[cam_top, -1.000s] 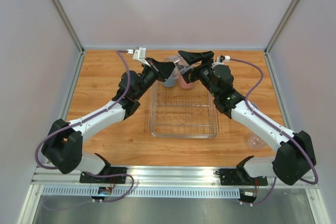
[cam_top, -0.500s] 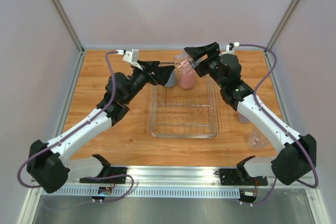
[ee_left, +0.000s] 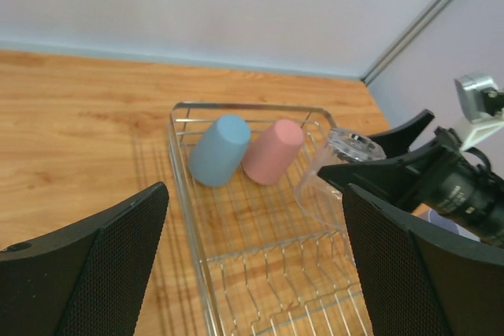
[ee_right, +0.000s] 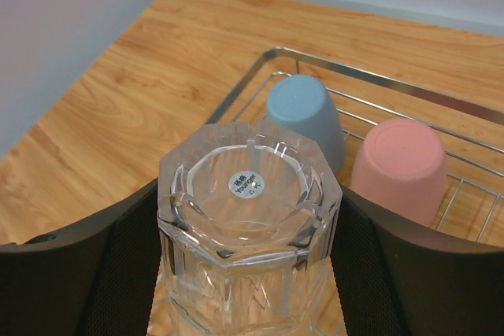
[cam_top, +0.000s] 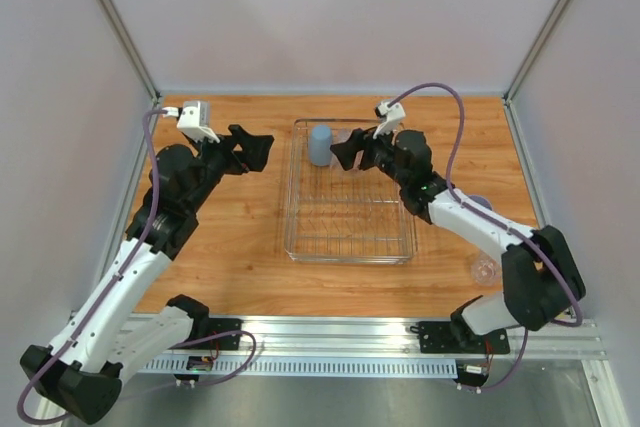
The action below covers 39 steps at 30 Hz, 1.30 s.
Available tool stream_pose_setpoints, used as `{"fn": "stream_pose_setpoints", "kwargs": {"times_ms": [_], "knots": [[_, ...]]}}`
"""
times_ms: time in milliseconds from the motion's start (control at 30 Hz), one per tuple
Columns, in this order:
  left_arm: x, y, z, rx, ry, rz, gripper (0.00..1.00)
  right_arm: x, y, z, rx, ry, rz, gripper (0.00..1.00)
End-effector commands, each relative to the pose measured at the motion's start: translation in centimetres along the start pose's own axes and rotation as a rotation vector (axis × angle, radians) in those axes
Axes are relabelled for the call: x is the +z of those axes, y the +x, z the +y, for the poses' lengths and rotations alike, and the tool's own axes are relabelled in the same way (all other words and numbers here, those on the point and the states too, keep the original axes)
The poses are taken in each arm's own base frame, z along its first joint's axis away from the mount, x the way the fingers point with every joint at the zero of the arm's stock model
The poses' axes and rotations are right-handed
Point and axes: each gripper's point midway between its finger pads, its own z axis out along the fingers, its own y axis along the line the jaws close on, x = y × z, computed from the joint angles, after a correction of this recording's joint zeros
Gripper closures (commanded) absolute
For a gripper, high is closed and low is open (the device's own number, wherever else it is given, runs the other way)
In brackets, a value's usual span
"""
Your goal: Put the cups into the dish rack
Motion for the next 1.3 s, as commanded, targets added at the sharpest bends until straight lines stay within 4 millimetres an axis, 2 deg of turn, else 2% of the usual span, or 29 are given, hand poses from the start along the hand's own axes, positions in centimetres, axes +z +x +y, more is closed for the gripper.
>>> {"fn": "stream_pose_setpoints", "kwargs": {"times_ms": [0,100,167,200,233,300,333,367,467,667,700,1033,1267], "knots": [[-1.2,2.2,1.4,0.026,-0.045,0.089,0.0,2.1,-1.7,0.4,-0.211,-0.081,-0.132,0.98],[-1.8,3.1,1.5,0.026,-0.04,0.11,0.0,3.4,-1.5,0.5,-0.234,-0.099,-0.172,0.97],[-2.1,3.5,1.4,0.025,-0.026,0.127,0.0,4.7,0.1,0.0,-0.251,-0.092,-0.15,0.97],[-2.4,3.4,1.4,0.025,-0.026,0.124,0.0,5.2,-0.2,0.3,-0.261,-0.1,-0.163,0.96],[-2.5,3.5,1.5,0.033,-0.033,0.123,0.0,5.8,1.0,0.0,-0.276,-0.101,-0.144,0.96],[-2.8,3.6,1.6,0.04,-0.035,0.128,0.0,6.2,1.0,0.7,-0.311,-0.114,-0.17,0.96],[-2.9,3.6,1.7,0.048,-0.036,0.13,0.0,6.5,2.1,0.5,-0.314,-0.11,-0.156,0.95],[-2.9,3.7,1.8,0.05,-0.039,0.137,0.0,6.7,2.3,0.4,-0.346,-0.096,-0.163,0.95],[-3.0,3.8,2.5,0.06,-0.075,0.135,0.0,7.4,3.4,0.1,-0.327,-0.096,-0.166,0.94],[-3.0,4.1,2.9,0.078,-0.086,0.145,0.0,8.8,4.1,0.4,-0.341,-0.088,-0.188,0.92],[-2.9,4.1,2.9,0.076,-0.088,0.145,0.0,9.0,4.9,0.7,-0.347,-0.092,-0.18,0.91],[-3.8,4.0,3.4,0.104,-0.11,0.143,0.0,10.2,7.3,0.5,-0.323,-0.072,-0.146,0.87],[-4.5,4.2,3.7,0.1,-0.117,0.131,0.0,11.1,8.5,0.5,-0.317,-0.04,-0.122,0.79]]}}
